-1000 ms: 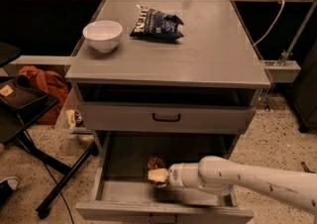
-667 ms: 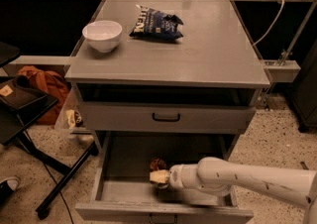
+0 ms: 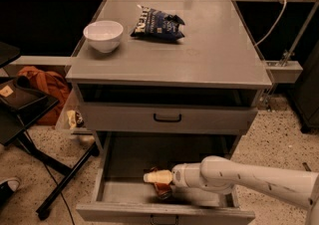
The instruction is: Place coke can into middle drawer
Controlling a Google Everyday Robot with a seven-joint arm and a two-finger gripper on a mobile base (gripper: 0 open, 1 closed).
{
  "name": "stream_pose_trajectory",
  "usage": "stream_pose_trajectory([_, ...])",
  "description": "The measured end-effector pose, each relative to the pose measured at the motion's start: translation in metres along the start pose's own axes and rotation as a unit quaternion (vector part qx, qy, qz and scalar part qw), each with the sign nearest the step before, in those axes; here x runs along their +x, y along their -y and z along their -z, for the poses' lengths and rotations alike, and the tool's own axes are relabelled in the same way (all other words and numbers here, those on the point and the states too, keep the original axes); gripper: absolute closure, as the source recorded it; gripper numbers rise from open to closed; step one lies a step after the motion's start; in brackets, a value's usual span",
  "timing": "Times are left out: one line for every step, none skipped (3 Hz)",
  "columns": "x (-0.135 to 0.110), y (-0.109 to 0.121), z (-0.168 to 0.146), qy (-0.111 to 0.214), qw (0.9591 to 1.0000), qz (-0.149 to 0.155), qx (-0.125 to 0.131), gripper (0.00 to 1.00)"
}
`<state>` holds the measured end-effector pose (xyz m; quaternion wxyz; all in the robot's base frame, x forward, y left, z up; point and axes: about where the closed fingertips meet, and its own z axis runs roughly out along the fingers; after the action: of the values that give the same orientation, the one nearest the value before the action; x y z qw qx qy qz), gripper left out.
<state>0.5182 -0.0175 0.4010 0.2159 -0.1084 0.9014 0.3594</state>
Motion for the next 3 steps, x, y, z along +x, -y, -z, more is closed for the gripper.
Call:
stream_pose_trajectory([0.000,0.000,0.000,0.000,1.0000,0.000,0.000,0.00])
stream_pose_trajectory([-0.003,-0.002,0.008,0.001,0.9999,0.008,-0.015,0.00])
stream_pose_trajectory([-0.009,-0.005,0.038,-0.013,0.9997,0.018,-0.012,0.00])
